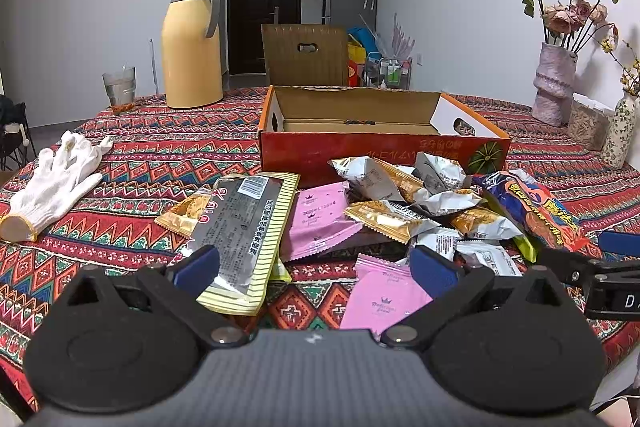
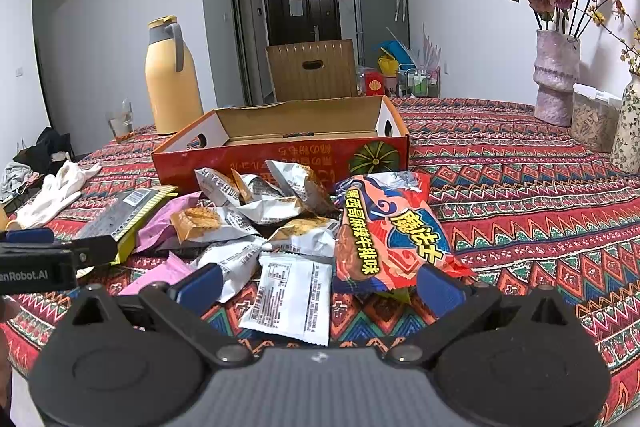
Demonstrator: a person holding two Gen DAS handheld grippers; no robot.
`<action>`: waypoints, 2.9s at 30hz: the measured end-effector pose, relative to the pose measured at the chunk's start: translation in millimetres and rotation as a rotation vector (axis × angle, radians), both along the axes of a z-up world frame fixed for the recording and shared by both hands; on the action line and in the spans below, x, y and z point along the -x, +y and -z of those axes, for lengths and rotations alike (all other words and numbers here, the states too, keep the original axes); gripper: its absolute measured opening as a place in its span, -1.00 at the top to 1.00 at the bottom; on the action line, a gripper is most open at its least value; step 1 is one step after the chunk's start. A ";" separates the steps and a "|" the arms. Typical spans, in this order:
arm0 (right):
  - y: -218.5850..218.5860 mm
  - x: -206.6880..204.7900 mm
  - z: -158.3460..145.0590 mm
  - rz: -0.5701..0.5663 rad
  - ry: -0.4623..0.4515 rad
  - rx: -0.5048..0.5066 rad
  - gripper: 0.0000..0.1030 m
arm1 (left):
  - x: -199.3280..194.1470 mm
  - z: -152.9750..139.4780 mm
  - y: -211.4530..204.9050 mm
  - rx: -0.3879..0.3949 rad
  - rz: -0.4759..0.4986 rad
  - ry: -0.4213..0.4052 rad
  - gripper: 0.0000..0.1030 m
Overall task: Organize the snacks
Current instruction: 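Reach both grippers toward the snack pile in front of the box, then grasp the red-blue chip bag with the right gripper while the left grasps the striped biscuit packet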
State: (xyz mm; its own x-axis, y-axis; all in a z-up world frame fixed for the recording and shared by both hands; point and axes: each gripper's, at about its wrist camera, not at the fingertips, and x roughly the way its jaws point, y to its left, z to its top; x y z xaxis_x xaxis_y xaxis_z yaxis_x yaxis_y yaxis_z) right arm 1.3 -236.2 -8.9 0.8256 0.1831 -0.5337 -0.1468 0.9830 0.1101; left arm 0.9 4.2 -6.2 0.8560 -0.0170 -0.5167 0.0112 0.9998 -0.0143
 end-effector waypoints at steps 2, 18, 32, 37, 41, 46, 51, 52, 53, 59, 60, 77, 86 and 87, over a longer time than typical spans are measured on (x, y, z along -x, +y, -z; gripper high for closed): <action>0.1 -0.1 -0.1 0.000 0.001 0.000 -1.00 | 0.2 0.2 0.1 0.000 0.000 -0.001 -1.00; 0.7 0.5 2.9 -0.003 0.002 0.000 -1.00 | 1.1 0.5 -0.9 0.000 -0.001 -0.002 -1.00; 2.1 0.7 5.5 -0.007 0.015 0.008 -1.00 | 2.4 1.8 0.9 0.015 0.001 -0.001 -1.00; 2.4 -2.0 5.8 -0.011 0.022 0.009 -1.00 | 1.3 2.9 2.4 0.019 0.002 -0.001 -1.00; 2.0 -2.9 5.8 -0.011 0.025 0.009 -1.00 | 1.3 3.2 2.6 0.020 0.003 -0.001 -1.00; 2.2 -3.0 6.0 -0.012 0.025 0.010 -1.00 | 1.4 3.7 2.6 0.020 0.003 -0.001 -1.00; 2.4 -2.9 6.1 -0.012 0.025 0.009 -1.00 | 1.4 3.5 2.6 0.019 0.004 -0.002 -1.00; 2.3 -2.9 6.1 -0.012 0.025 0.009 -1.00 | 1.3 3.4 2.8 0.020 0.004 -0.001 -1.00; 2.5 -2.9 6.1 -0.012 0.025 0.009 -1.00 | 1.3 3.5 2.8 0.020 0.004 0.000 -1.00; 2.3 -2.9 6.2 -0.012 0.025 0.009 -1.00 | 1.3 3.5 2.7 0.019 0.004 -0.001 -1.00; 2.4 -2.9 6.2 -0.012 0.025 0.009 -1.00 | 1.3 3.4 2.8 0.020 0.004 -0.001 -1.00; -21.1 -42.1 -3.2 0.051 -0.024 0.074 -0.97 | -15.8 4.7 11.7 0.024 -0.030 0.019 -1.00; -37.1 -103.2 15.1 0.042 0.105 0.039 -0.76 | -25.5 7.3 22.8 0.039 -0.064 0.040 -1.00; -37.1 -105.7 16.3 0.038 0.115 0.036 -0.71 | -27.0 7.4 24.3 0.039 -0.066 0.042 -1.00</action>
